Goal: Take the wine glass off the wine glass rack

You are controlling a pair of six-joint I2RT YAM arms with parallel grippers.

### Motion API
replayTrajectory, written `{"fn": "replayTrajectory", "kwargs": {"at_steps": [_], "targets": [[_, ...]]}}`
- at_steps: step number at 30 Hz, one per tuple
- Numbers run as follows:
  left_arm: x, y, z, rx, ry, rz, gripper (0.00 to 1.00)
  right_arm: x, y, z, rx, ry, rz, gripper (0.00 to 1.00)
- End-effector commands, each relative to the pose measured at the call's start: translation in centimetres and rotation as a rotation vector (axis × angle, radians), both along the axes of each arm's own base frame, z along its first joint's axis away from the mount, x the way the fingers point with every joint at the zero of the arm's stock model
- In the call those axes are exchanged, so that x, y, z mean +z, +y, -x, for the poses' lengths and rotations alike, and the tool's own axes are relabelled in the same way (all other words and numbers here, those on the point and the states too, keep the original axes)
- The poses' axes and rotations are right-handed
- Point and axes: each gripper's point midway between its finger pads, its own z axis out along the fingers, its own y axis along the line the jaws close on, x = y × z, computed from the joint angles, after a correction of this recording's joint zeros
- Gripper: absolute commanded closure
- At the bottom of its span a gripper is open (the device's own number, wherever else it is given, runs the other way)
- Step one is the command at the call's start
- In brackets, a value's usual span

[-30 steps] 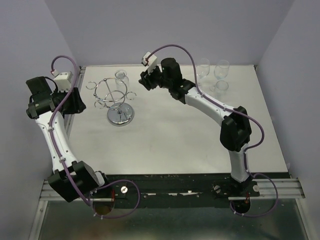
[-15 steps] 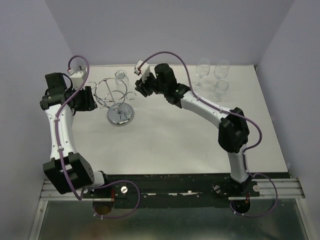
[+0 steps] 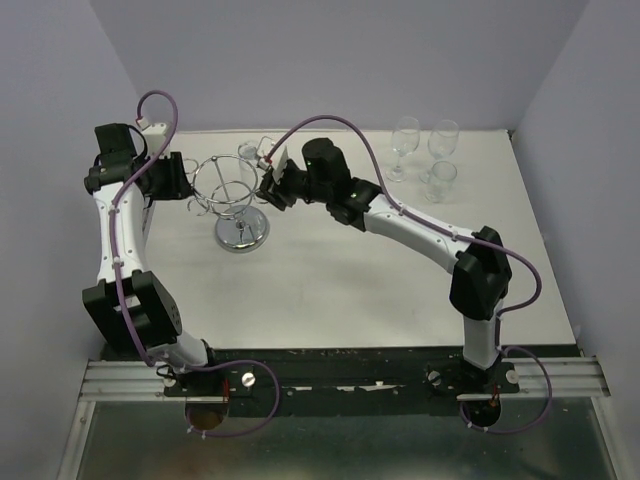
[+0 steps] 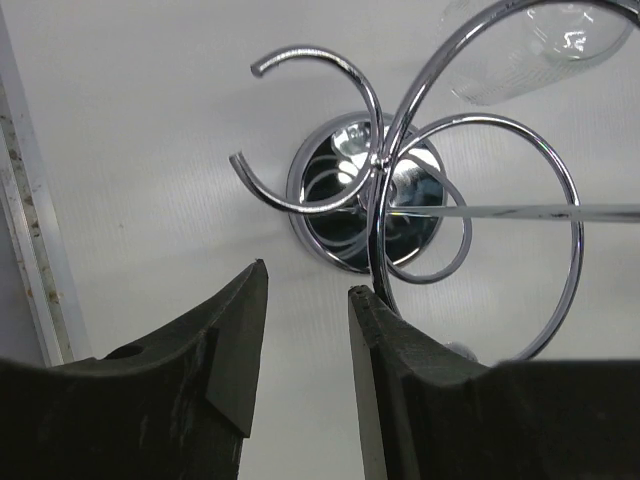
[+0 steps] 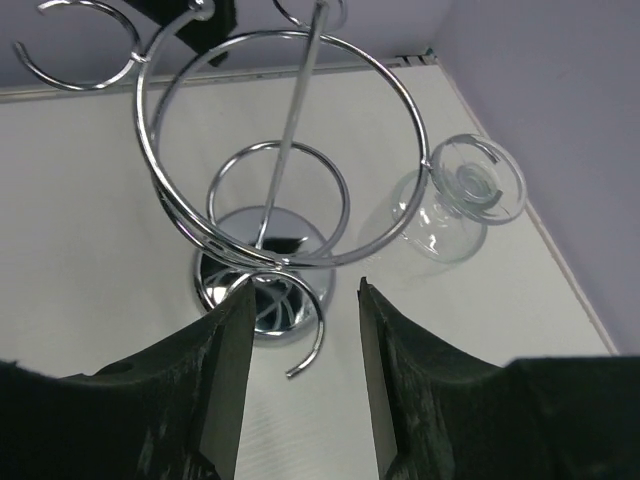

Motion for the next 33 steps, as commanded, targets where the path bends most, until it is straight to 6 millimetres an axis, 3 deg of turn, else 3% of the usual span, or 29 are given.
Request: {"fn": "replayTrajectory", "kwargs": {"at_steps": [1, 10, 21, 28, 33], "targets": [[1.2, -0.2, -2.2, -0.007, -0.050, 0.009, 0.49, 0.6, 1.3, 4.0, 0.105, 0.020, 0.000, 0.46], [0.5, 0.0, -4.7, -0.022, -0.041, 0.002, 0.49, 0.0, 2.3, 6.9, 0.163, 0.107, -0.013, 0.44], [0.2, -0.8, -8.4, -0.038, -0.060, 0.033, 0.49, 1.9, 3.5, 10.0, 0.267, 0.156, -0.064, 0.44], [-0.3, -1.0, -9.9, -0.038, -0.056, 0.034, 0.47, 2.2, 4.5, 10.2, 0.261, 0.159, -0.075, 0.44], [0.6, -0.6, -10.1, -0.023, -0.071, 0.015, 0.37, 3.5, 4.7, 9.9, 0.239, 0.152, -0.099, 0.42]]}}
